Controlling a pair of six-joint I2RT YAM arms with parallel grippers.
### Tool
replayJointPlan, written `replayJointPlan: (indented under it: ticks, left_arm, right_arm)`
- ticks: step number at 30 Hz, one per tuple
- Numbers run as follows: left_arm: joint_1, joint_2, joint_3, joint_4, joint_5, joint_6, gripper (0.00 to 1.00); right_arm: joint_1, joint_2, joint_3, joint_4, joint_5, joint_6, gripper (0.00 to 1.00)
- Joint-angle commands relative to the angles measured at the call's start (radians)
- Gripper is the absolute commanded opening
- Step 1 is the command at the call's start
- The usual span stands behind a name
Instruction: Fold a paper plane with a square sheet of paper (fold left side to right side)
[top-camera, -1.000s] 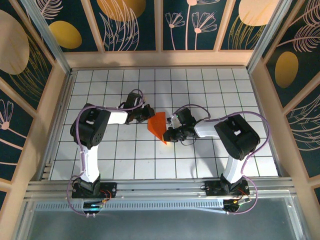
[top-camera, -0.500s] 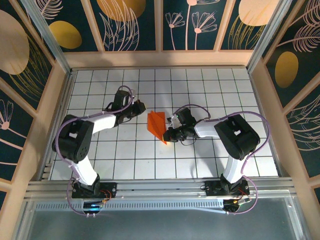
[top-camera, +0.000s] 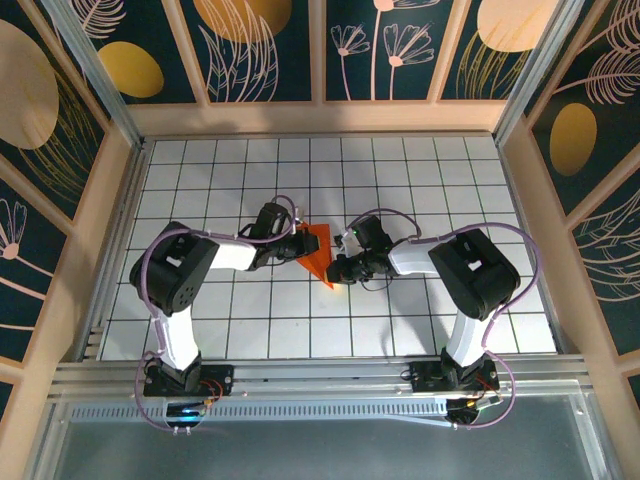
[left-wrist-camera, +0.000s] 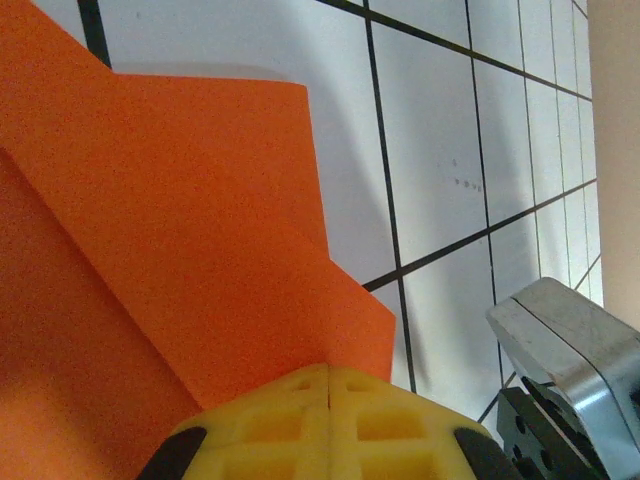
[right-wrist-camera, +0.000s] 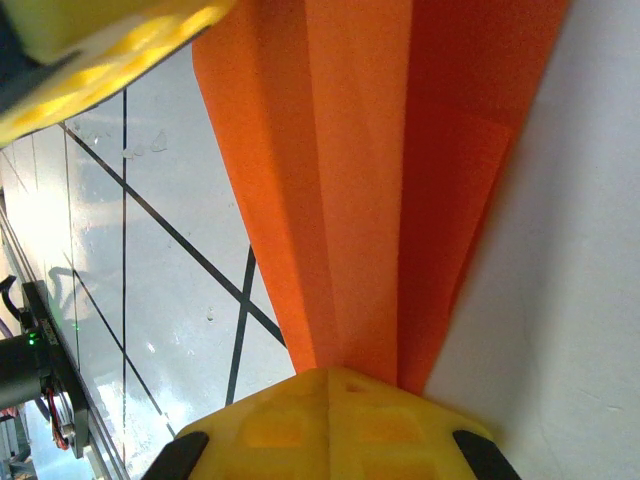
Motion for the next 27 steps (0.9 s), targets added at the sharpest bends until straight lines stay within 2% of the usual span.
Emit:
replayJointPlan:
  ticks: [1, 14, 22, 27]
  left_arm:
    - [-0.007, 0.031, 0.037, 0.051, 0.013, 0.000, 0.00]
    - [-0.007, 0.074, 0.032, -0.056, -0.110, 0.008, 0.00]
    - [-0.007, 0.077, 0.022, -0.088, -0.118, -0.004, 0.00]
    - [-0.007, 0.070, 0.006, -0.070, -0.116, -0.014, 0.00]
  right_arm:
    - [-0.012, 0.074, -0.045, -0.100, 0.181, -0.011, 0.00]
    - [-0.013, 0.011, 0.003, -0.080, 0.090, 0.007, 0.00]
    - [-0.015, -0.103, 0.089, -0.046, 0.017, 0.049, 0.00]
    - [-0.015, -0.089, 0.095, -0.016, 0.030, 0.067, 0.00]
